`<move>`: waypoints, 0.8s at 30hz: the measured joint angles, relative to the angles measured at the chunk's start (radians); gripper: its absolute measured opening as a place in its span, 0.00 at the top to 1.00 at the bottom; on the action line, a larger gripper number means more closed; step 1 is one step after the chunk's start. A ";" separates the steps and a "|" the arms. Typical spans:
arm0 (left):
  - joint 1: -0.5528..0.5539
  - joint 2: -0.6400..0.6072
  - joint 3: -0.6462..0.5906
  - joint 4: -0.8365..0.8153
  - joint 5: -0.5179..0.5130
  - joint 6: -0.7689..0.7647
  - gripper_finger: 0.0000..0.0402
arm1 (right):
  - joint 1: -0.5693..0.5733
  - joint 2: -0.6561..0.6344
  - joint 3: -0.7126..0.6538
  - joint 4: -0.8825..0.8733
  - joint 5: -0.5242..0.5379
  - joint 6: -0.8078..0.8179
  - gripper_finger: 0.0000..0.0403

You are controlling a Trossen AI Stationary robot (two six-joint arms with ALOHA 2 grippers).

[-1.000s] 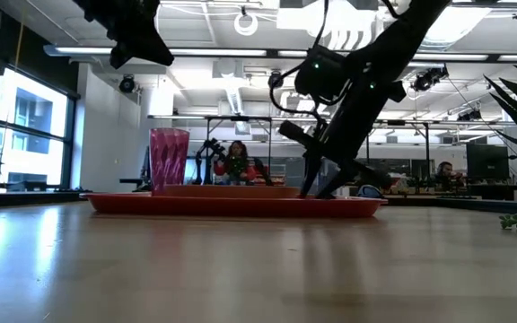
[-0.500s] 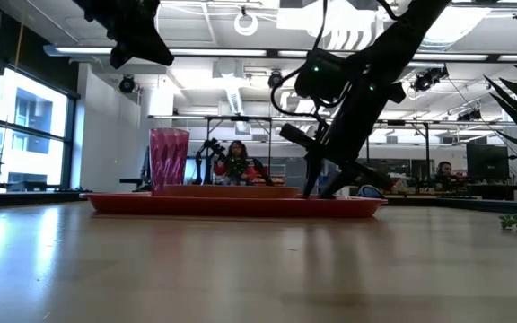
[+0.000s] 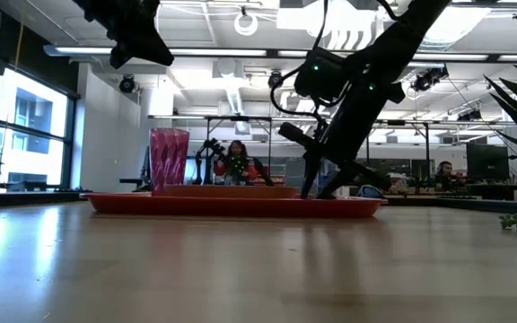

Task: Pick and place plate/cup/fork/spoon on tray
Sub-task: Return to Home Position

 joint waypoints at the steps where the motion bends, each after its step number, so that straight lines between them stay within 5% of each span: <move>1: 0.000 0.000 0.000 0.000 0.000 0.000 0.91 | 0.000 0.000 0.000 0.007 -0.004 0.000 0.83; 9: 0.000 0.000 0.000 0.000 0.000 0.000 0.91 | 0.000 -0.088 0.001 0.022 -0.007 -0.056 0.83; 24: -0.006 -0.026 0.000 0.085 0.026 -0.001 0.91 | -0.019 -0.419 0.002 0.119 0.038 -0.550 0.83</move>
